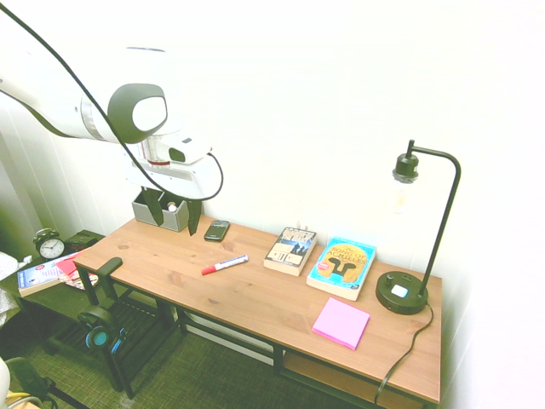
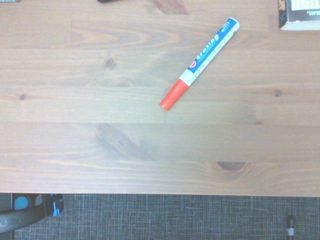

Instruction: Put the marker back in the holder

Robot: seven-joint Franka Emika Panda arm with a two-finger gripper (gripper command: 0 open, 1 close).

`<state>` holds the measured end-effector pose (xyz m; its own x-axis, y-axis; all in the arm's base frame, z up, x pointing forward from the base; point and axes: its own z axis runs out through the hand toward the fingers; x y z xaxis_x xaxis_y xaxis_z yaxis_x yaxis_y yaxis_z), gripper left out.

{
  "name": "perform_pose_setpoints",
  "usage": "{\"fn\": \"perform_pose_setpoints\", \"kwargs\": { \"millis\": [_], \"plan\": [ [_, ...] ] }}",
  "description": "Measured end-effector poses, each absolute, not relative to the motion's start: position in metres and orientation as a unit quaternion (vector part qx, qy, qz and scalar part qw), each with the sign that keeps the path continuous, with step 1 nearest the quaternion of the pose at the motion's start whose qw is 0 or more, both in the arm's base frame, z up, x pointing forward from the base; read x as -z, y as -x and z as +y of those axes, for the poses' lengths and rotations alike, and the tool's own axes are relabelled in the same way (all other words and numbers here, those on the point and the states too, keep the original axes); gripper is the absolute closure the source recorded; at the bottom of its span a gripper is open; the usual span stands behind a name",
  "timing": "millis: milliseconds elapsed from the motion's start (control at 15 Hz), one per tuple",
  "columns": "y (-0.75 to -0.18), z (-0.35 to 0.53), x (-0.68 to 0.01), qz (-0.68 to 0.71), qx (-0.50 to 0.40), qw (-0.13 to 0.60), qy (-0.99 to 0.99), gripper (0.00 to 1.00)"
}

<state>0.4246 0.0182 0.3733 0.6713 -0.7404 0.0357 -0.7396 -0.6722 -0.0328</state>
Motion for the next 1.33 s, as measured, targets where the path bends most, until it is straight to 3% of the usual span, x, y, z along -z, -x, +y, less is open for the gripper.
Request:
{"fn": "perform_pose_setpoints", "kwargs": {
  "millis": [333, 667, 1267, 1333],
  "plan": [
    [-0.434, 0.021, -0.357, 0.48, 0.027, 0.003, 0.877, 0.0],
    [-0.473, 0.039, -0.29, 0.576, 0.033, 0.028, 0.817, 0.0],
    [-0.518, 0.035, -0.19, 0.604, 0.028, 0.027, 0.796, 0.0],
    [-0.521, 0.035, -0.185, 0.608, 0.026, 0.028, 0.793, 1.0]
  ]
}}
